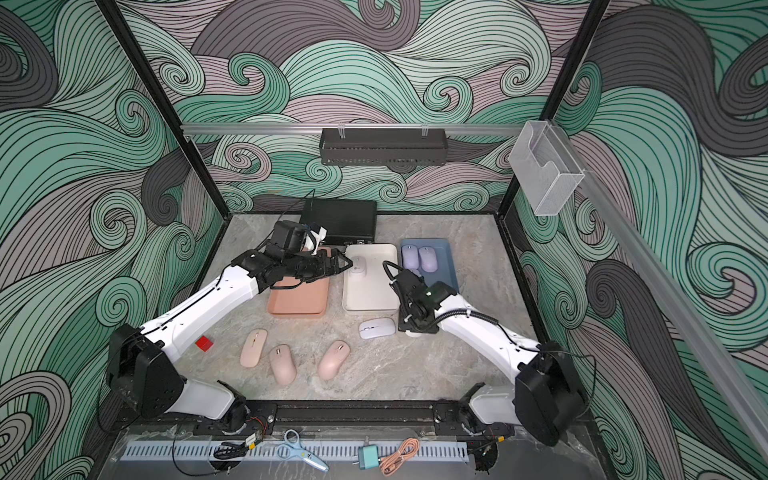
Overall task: Place the mice by color into the storage box
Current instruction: Pick up the mouse from the center of the board, then place the mouse in the storage box.
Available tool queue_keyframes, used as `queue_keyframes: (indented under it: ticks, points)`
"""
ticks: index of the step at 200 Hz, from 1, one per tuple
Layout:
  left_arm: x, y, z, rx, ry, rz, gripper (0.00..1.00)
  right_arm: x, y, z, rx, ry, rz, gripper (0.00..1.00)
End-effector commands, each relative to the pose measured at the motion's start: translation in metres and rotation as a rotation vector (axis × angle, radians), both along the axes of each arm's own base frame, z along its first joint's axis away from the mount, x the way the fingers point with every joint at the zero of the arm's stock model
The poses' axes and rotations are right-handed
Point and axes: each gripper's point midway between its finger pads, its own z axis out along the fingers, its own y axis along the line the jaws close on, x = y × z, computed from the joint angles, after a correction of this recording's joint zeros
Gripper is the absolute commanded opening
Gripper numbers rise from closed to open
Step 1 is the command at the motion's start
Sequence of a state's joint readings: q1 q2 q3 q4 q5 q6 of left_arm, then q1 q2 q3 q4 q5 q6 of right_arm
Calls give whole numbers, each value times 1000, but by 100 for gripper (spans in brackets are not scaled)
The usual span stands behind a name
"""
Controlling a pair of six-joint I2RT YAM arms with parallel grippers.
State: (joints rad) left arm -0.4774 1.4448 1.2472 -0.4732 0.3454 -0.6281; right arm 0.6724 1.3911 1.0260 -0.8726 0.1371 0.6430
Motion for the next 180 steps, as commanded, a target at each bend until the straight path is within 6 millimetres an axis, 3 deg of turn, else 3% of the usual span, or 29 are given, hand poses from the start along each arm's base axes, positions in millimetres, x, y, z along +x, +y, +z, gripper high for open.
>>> queue_keyframes:
  ticks: [1, 27, 57, 78, 97, 143, 180]
  points:
    - [19, 43, 19, 47, -58, 168, 94, 31, 14, 10, -51, -55, 61, 52]
    - [39, 82, 9, 19, -15, 303, 95, 79, 44, 12, -60, -92, 94, 52]
    - [46, 92, 7, 12, -10, 317, 93, 135, 68, 4, -64, -117, 109, 51]
    - [47, 93, 9, 17, -20, 316, 93, 161, 80, -19, -17, -55, 107, 51]
    - [46, 95, 11, 22, -29, 321, 93, 175, 92, -33, 1, -19, 130, 51]
    - [47, 90, 10, -3, -15, 300, 93, 201, 99, -55, 16, -12, 123, 50]
    - [46, 87, 12, -20, -13, 289, 93, 210, 102, -65, 12, 14, 118, 51]
